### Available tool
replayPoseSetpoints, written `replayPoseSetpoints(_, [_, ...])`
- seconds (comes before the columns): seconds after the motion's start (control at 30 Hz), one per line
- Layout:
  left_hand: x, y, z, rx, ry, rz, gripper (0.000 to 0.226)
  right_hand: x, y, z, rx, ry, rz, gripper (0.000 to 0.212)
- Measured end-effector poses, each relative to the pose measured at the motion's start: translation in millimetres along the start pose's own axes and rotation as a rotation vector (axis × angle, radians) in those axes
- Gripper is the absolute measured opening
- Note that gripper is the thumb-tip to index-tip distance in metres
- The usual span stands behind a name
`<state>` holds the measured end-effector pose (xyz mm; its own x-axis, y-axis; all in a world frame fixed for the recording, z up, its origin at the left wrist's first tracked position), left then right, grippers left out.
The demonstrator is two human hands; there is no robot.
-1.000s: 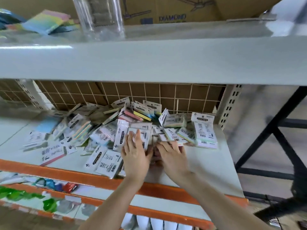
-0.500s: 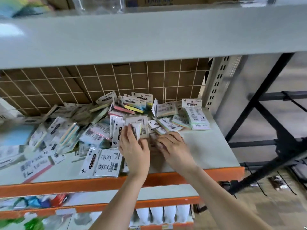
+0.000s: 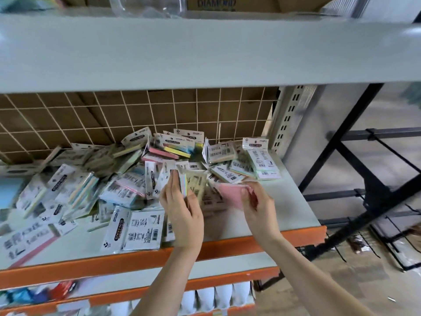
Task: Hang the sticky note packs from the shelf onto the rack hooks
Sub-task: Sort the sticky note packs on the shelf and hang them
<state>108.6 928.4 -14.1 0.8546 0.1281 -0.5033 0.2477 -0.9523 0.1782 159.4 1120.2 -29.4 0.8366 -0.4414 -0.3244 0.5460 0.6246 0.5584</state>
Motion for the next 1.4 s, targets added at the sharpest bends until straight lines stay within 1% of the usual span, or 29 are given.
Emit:
replayPoseSetpoints(0.07, [1, -3, -8, 0.018, -0.027, 0.014, 0.049, -1, 10, -10, -0.094, -0.105, -0.016, 0.012])
replayPoseSetpoints(0.13, [3, -3, -12, 0.07, 0.015, -0.015, 0.042, -2, 21, -20, -0.179, -0.198, -0.042, 0.015])
replayPoseSetpoints(0.2, [4, -3, -10, 0.161, 0.149, -0.048, 0.031, -2, 36, -30, -0.261, -0.276, -0.095, 0.018])
replayPoseSetpoints(0.27, [6, -10, -8, 0.278, 0.287, -0.06, 0.02, -1, 51, -46, -0.38, -0.406, -0.139, 0.011])
replayPoseSetpoints(0.3, [7, -13, -10, 0.347, 0.342, -0.073, 0.018, 1, 56, -54, -0.455, -0.482, -0.144, 0.008])
replayPoseSetpoints(0.37, [13, -20, -16, 0.432, 0.423, -0.124, 0.022, 5, 68, -66, -0.602, -0.61, -0.136, 0.005])
replayPoseSetpoints(0.4, [17, -24, -18, 0.467, 0.466, -0.147, 0.023, 7, 74, -70, -0.672, -0.65, -0.129, 0.006])
replayPoseSetpoints(0.47, [30, -36, -19, 0.594, 0.574, -0.168, 0.024, 11, 89, -75, -0.789, -0.689, -0.108, 0.018])
replayPoseSetpoints(0.6, [66, -71, -33, 0.797, 0.764, -0.1, 0.012, 22, 113, -79, -0.999, -0.701, -0.018, 0.033])
replayPoseSetpoints(0.67, [85, -87, -48, 0.865, 0.807, -0.029, 0.021, 27, 123, -82, -1.043, -0.681, 0.029, 0.035])
replayPoseSetpoints(0.77, [111, -108, -75, 0.902, 0.81, 0.131, 0.028, 37, 145, -87, -0.985, -0.624, 0.038, 0.024])
replayPoseSetpoints(0.83, [127, -119, -91, 0.907, 0.807, 0.205, 0.03, 45, 161, -91, -0.935, -0.582, 0.047, 0.019])
replayPoseSetpoints(0.97, [156, -136, -114, 0.983, 0.789, 0.291, 0.034, 62, 192, -103, -0.946, -0.506, 0.094, 0.022])
replayPoseSetpoints(1.03, [173, -145, -123, 1.039, 0.817, 0.319, 0.036, 73, 212, -110, -0.967, -0.488, 0.098, 0.023])
replayPoseSetpoints(1.1, [191, -156, -129, 1.053, 0.854, 0.341, 0.034, 83, 235, -118, -1.01, -0.471, 0.068, 0.023])
replayPoseSetpoints(1.2, [214, -172, -142, 1.031, 0.851, 0.368, 0.034, 93, 280, -135, -1.096, -0.462, -0.06, 0.031])
replayPoseSetpoints(1.23, [221, -179, -146, 1.022, 0.843, 0.389, 0.035, 95, 295, -142, -1.125, -0.464, -0.099, 0.03])
replayPoseSetpoints(1.3, [234, -195, -161, 0.999, 0.832, 0.453, 0.038, 98, 325, -151, -1.157, -0.46, -0.153, 0.019])
replayPoseSetpoints(1.4, [248, -226, -193, 0.941, 0.806, 0.566, 0.047, 102, 363, -156, -1.141, -0.42, -0.209, 0.016])
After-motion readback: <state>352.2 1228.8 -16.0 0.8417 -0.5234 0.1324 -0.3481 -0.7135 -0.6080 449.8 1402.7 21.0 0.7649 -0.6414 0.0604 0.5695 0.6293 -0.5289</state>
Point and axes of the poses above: each hand's wrist, its own x-axis away from the middle knuckle, its own y-axis out of the back of the hand, z = x × y, the point moved 8 cm from there along -x, towards the middle knuckle, and after that the axes turned 10 degrees about x, right-handed, at the moved point
